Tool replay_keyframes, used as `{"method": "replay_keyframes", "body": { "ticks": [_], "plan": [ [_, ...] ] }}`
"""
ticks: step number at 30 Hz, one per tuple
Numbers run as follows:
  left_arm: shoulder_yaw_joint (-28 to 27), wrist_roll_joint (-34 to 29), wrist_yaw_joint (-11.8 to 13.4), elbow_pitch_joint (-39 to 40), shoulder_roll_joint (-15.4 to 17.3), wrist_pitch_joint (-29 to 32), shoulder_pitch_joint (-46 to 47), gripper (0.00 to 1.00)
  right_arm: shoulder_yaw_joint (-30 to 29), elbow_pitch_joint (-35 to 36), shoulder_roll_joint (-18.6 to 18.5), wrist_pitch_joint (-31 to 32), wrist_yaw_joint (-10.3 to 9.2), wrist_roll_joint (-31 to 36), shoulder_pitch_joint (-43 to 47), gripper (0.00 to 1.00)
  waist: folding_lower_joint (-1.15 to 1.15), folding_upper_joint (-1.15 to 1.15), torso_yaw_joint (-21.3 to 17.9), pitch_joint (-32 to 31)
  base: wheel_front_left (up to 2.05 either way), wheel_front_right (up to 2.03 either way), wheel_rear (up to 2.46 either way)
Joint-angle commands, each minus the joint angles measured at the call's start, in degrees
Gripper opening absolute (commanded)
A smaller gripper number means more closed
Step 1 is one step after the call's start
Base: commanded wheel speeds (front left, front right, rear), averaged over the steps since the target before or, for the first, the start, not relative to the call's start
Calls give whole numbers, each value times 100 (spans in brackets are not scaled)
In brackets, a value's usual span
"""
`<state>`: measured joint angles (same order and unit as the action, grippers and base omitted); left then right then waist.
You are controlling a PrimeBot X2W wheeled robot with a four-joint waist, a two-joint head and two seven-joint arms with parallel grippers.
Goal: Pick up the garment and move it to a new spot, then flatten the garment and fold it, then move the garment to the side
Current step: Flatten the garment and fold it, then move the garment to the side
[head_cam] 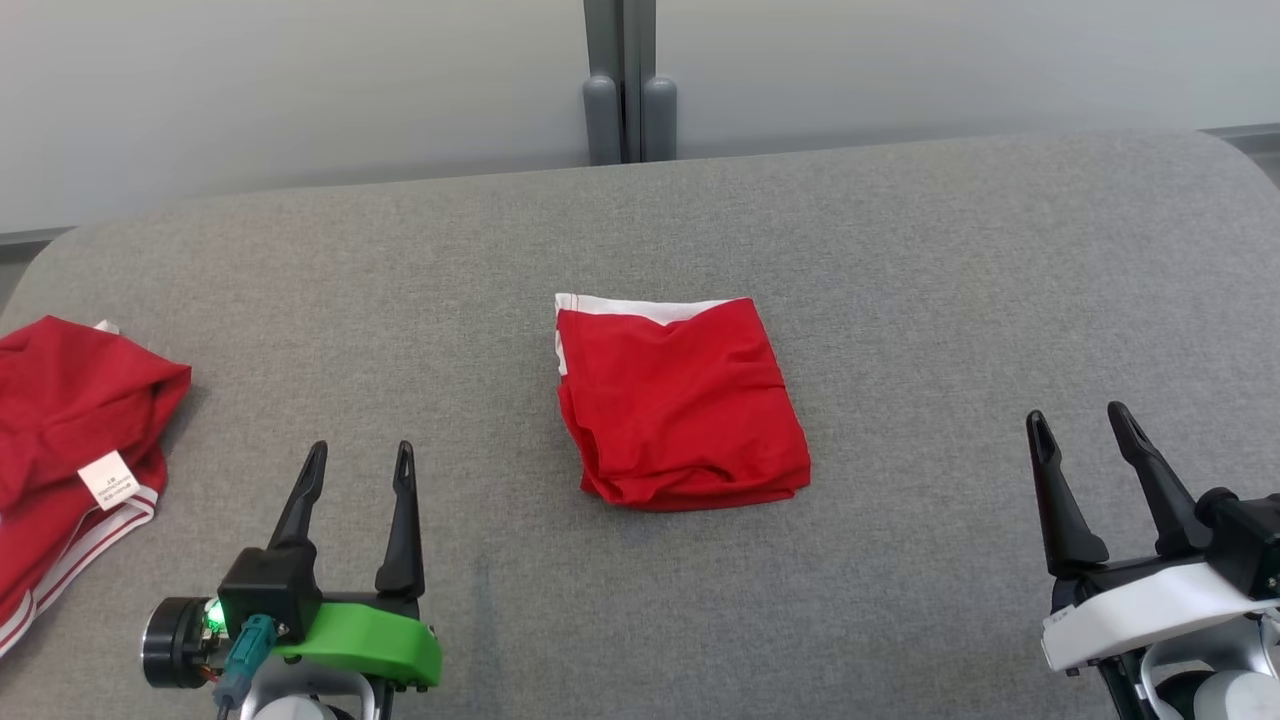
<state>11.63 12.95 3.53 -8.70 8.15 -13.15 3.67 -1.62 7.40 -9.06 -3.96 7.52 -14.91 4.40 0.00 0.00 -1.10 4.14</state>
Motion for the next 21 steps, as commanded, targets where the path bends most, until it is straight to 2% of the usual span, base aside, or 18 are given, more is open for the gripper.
{"method": "replay_keyframes", "body": {
  "ticks": [1, 21],
  "plan": [
    [5, 13, 31, 7, 59, 20, -114, 100, 8, 39, 19, 46, -7, 40, 81, 100, 0, 0, 1, -83, 0, 0, 0],
    [38, 155, 109, -30, 109, 49, -199, 100, -22, 169, 33, 215, -7, 75, 234, 100, 0, 0, 37, -234, 0, 0, 0]
  ]
}}
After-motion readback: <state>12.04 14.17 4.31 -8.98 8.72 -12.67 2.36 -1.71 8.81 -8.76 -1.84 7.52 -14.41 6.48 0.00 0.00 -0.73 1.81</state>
